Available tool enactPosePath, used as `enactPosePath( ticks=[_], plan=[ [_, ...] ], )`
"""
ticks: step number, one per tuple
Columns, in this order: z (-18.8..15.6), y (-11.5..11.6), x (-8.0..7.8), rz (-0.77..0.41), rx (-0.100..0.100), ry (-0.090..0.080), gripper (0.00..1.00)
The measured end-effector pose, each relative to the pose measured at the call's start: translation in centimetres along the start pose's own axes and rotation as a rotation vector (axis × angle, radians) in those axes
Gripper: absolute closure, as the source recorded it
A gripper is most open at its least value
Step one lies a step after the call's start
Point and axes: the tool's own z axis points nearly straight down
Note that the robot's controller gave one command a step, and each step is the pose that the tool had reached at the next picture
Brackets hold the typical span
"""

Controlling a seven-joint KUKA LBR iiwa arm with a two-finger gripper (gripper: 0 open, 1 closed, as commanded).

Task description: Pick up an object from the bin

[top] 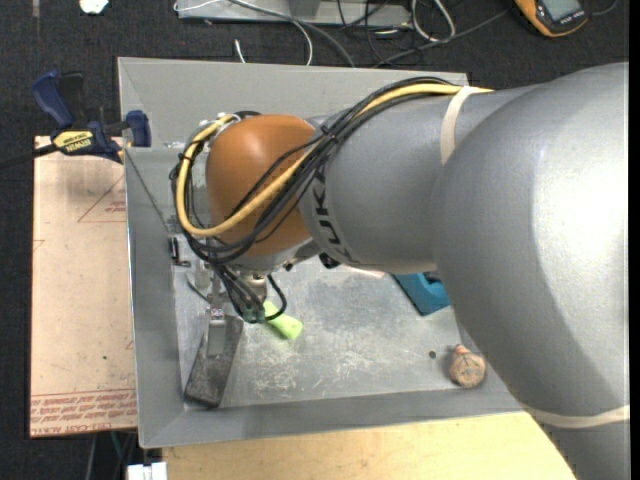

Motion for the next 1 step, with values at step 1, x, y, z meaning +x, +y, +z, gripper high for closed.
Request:
enactPosePath(
  ticks=[1],
  plan=[
    [1.87,-0.42,-0.08,-0.247,-0.001,-0.013,0.00]
  ],
)
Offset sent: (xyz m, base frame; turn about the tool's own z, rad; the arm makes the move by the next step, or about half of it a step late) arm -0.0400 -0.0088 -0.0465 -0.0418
